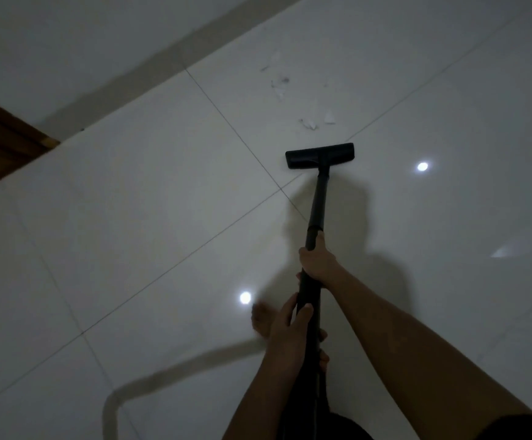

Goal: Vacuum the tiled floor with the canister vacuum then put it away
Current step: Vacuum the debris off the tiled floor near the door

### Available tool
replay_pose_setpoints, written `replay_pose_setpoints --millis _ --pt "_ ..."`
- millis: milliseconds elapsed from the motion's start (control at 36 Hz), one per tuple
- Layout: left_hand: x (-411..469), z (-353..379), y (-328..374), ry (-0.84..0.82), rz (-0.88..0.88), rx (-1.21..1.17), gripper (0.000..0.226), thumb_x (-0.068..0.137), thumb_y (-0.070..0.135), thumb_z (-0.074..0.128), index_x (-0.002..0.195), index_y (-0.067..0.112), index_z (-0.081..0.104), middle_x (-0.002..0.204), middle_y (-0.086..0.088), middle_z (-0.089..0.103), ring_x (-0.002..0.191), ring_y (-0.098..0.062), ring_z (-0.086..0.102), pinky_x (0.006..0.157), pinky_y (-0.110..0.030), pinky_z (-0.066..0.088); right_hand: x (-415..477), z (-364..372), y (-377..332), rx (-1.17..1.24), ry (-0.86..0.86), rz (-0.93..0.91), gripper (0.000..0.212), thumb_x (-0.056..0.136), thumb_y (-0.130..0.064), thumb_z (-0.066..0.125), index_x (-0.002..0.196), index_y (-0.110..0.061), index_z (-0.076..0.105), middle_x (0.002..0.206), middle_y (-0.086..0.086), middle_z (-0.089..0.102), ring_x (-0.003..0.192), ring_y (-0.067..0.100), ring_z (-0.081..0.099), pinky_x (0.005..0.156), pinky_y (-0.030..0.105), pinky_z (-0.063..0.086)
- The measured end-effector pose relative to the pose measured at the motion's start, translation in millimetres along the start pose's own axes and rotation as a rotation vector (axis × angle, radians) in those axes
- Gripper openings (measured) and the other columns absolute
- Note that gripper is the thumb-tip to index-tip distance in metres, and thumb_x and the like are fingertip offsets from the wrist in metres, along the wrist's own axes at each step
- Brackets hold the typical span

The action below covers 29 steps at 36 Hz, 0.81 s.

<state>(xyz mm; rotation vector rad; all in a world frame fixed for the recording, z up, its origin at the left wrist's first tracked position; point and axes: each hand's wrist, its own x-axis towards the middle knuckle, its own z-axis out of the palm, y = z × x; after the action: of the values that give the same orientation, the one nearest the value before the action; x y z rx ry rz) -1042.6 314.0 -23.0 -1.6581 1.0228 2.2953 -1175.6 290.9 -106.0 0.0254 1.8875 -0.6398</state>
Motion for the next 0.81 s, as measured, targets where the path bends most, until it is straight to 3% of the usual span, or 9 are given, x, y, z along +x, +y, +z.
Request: replay_pose_setpoints --millis 111,278,417,528,667,806 --pt "28.8 -9.2 31.9 -0.013 0.016 0.017 0.043 0.098 0.025 0.045 0.140 0.025 0.039 0.069 -0.014 0.057 0.038 -0.017 0.052 0.039 -0.022 0.044 27.0 0.7 -33.3 0.023 -0.003 -0.009 0.074 0.099 -0.018 0.040 0.153 -0.031 -0.010 0.125 0.025 0.052 0.060 0.019 0.058 0.067 0.037 0.055" --pt "49.2 -21.1 88.7 -0.041 0.052 0.022 0.038 0.099 0.023 0.042 0.137 0.023 0.043 0.070 -0.014 0.055 0.035 -0.015 0.050 0.036 -0.019 0.042 50.8 -0.2 -89.2 0.055 -0.027 -0.019 0.074 0.099 -0.018 0.039 0.152 -0.032 -0.010 0.123 0.023 0.052 0.060 0.018 0.058 0.051 0.028 0.049" --pt "60.6 -23.6 128.7 -0.047 0.015 -0.073 0.027 0.098 0.025 0.044 0.123 0.034 0.049 0.068 -0.014 0.055 0.038 -0.019 0.048 0.040 -0.023 0.042 67.9 -3.8 -123.7 0.027 -0.031 -0.023 0.074 0.098 -0.016 0.039 0.152 -0.030 -0.009 0.123 0.021 0.050 0.060 0.018 0.058 0.050 0.026 0.049" --pt "69.1 -26.5 146.0 -0.035 0.009 -0.089 0.021 0.098 0.025 0.044 0.111 0.038 0.054 0.067 -0.013 0.055 0.039 -0.020 0.048 0.041 -0.023 0.041 76.4 -1.6 -142.8 0.012 -0.047 -0.040 0.074 0.099 -0.015 0.040 0.153 -0.028 -0.009 0.111 0.016 0.046 0.061 0.018 0.057 0.051 0.025 0.049" --pt "75.8 -29.7 159.5 -0.029 -0.002 -0.110 0.024 0.097 0.026 0.046 0.094 0.047 0.057 0.065 -0.012 0.057 0.040 -0.020 0.049 0.042 -0.024 0.041 85.2 1.6 -158.2 0.000 -0.070 -0.044 0.073 0.099 -0.016 0.039 0.153 -0.028 -0.009 0.125 0.021 0.049 0.060 0.017 0.057 0.048 0.024 0.048" --pt "85.3 -33.8 176.1 0.002 0.003 -0.141 0.021 0.097 0.028 0.046 0.099 0.047 0.056 0.066 -0.012 0.056 0.039 -0.019 0.048 0.041 -0.023 0.040 98.7 8.9 -177.4 -0.045 -0.082 -0.062 0.075 0.099 -0.018 0.040 0.152 -0.028 -0.012 0.103 0.014 0.049 0.057 0.018 0.058 0.057 0.030 0.053"
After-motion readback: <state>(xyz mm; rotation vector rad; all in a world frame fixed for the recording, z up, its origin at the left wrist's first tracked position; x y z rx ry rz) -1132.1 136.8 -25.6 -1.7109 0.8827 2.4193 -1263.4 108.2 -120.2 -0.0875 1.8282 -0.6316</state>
